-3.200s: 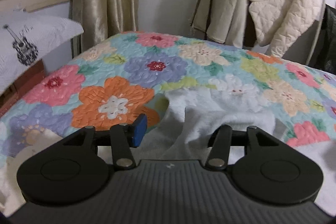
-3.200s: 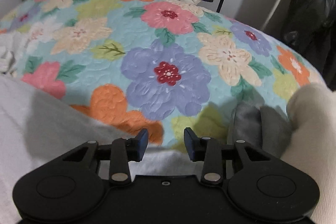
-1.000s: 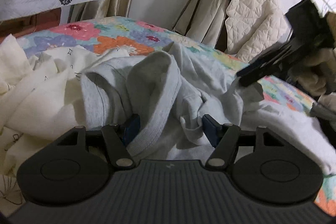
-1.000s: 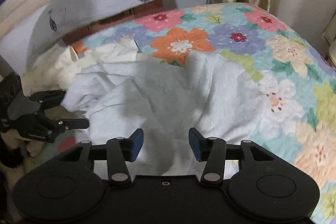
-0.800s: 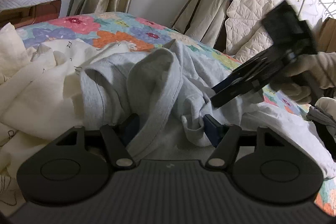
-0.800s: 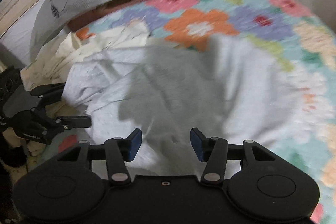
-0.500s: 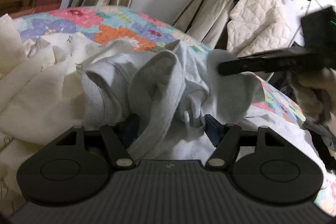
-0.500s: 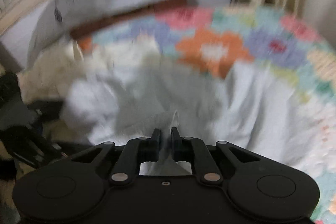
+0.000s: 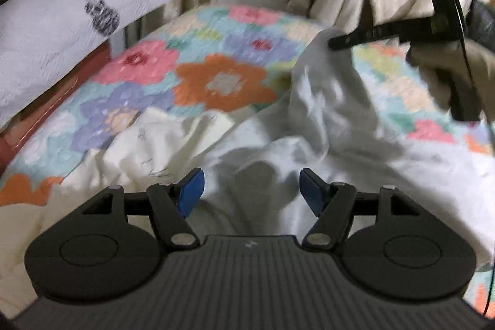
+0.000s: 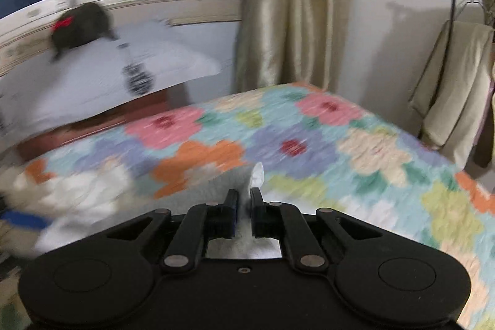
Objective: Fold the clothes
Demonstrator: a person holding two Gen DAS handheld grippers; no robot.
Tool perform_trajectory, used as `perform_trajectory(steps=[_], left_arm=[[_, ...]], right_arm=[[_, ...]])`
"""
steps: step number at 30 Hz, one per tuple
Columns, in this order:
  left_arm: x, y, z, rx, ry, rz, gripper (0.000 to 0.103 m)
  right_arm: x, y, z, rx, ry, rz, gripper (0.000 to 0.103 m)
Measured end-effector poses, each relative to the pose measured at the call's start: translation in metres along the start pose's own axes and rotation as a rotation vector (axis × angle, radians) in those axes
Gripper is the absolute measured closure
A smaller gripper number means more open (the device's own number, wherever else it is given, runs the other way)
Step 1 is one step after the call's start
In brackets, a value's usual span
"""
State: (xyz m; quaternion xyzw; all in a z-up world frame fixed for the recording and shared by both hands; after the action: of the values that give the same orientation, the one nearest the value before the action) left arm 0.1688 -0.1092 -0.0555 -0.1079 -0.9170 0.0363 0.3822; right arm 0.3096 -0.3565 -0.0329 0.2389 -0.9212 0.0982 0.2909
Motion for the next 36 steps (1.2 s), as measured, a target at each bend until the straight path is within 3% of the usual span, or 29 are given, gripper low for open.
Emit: perform_trajectory(steps=[2,3,5,8,14,17,18,19,22,25,27,29,31,36], left_arm=[[-0.003,0.002,0.002,0.022,0.015,-0.027,0.035],[-0.001,0.002,0.004,0.033,0.014,-0.028,0.035],[0.004,0.001,0.007,0.054,0.014,-0.026,0.035],[0.007,-0.006,0.010,0.076,0.026,-0.009,0.035],[-0.011,-0.018,0.018,0.076,0.028,0.037,0.035],[-0.029,-0.022,0.018,0.035,0.023,0.026,0.038],[-0.034,-0.022,0.019,0.016,0.023,0.009,0.061],[-0.039,-0.020,0.019,0.001,0.034,-0.014,0.100],[-0.023,-0.006,0.010,0.052,0.030,-0.032,0.100],[0.002,0.013,0.001,0.052,0.036,-0.143,0.099],[0.001,0.033,0.006,0.151,0.108,-0.128,0.099],[-0.004,0.049,0.012,0.240,0.188,-0.102,0.092],[-0.006,0.049,0.007,0.199,0.217,-0.138,0.076],[0.032,0.045,-0.037,0.201,0.074,-0.218,0.061]], right_arm=[[-0.025,-0.024,-0.006,-0.068,0.067,0.014,0.090],[-0.037,-0.036,-0.008,-0.108,0.109,0.020,0.081],[-0.027,-0.050,-0.006,-0.196,0.084,0.034,0.081],[0.010,-0.053,0.028,-0.295,0.088,0.048,0.049],[0.084,-0.054,0.104,-0.480,0.123,0.076,0.048],[0.089,-0.056,0.129,-0.401,0.196,0.114,0.048],[0.090,-0.059,0.132,-0.371,0.204,0.121,0.048],[0.092,-0.061,0.134,-0.342,0.202,0.129,0.048],[0.092,-0.065,0.132,-0.290,0.211,0.116,0.048],[0.087,-0.058,0.137,-0.232,0.263,0.120,0.048],[0.085,-0.054,0.147,-0.204,0.312,0.136,0.048],[0.085,-0.055,0.164,-0.211,0.358,0.148,0.048],[0.088,-0.061,0.180,-0.255,0.346,0.142,0.048],[0.087,-0.065,0.183,-0.268,0.327,0.128,0.047]])
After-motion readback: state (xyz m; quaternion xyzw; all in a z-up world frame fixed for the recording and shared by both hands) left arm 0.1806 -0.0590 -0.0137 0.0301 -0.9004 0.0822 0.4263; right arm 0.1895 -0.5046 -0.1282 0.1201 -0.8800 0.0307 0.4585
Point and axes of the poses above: each gripper's, at about its wrist camera, not at the fingertips, and x roughly against the way its jaws point, y to its left, z to its underside, the point moved 2 cm from there along -x, roughly the way its jaws point, and after that the axes turned 3 degrees about x, right-handed, at the moved point
